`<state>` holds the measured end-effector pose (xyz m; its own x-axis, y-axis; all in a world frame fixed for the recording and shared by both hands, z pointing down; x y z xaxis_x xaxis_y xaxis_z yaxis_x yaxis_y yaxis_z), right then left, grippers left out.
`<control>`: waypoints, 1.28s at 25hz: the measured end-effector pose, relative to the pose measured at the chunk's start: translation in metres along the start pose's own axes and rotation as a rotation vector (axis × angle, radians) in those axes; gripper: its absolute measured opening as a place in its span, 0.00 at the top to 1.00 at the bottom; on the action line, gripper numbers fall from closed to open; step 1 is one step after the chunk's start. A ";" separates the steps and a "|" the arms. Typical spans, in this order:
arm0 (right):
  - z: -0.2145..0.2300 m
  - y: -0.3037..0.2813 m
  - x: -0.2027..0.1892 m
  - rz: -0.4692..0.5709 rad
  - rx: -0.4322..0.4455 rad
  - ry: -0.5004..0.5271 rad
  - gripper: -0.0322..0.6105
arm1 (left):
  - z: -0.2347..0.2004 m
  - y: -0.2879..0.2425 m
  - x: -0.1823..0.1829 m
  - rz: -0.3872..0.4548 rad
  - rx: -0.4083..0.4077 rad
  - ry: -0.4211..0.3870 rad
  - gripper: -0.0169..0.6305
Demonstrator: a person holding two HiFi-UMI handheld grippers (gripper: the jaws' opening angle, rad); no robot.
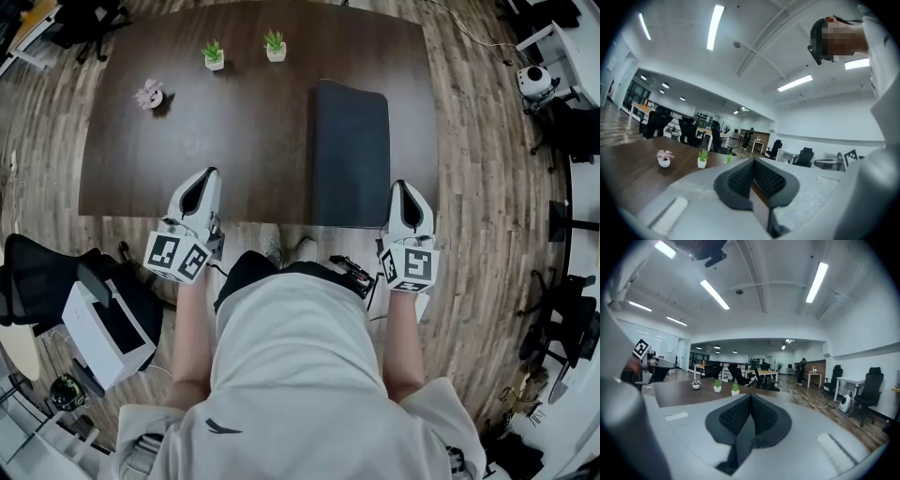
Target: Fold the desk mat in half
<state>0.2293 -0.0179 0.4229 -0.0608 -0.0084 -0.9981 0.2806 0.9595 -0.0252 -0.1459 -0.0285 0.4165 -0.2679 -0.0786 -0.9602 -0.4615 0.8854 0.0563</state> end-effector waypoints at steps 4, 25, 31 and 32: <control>-0.016 0.003 0.015 0.161 0.095 0.036 0.95 | -0.003 0.020 0.026 0.164 0.003 -0.101 0.97; -0.021 -0.011 0.010 0.145 0.131 -0.017 0.95 | -0.023 0.056 0.007 0.201 0.068 -0.161 0.97; -0.023 -0.013 0.009 0.136 0.128 -0.030 0.95 | -0.025 0.053 0.009 0.205 0.064 -0.162 0.97; -0.023 -0.013 0.009 0.133 0.126 -0.031 0.95 | -0.025 0.052 0.009 0.205 0.063 -0.159 0.97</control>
<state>0.2029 -0.0237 0.4154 0.0141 0.1060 -0.9943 0.4022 0.9098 0.1027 -0.1937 0.0054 0.4182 -0.2114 0.1735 -0.9619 -0.3562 0.9028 0.2411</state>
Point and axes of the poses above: the fingertips, and each gripper's own axes: y backward along the fingers, z to its right, x out of its top, the point moved 4 cm from there along y, backward along the fingers, and after that the axes turned 9 degrees about z, right-handed, at the moved point
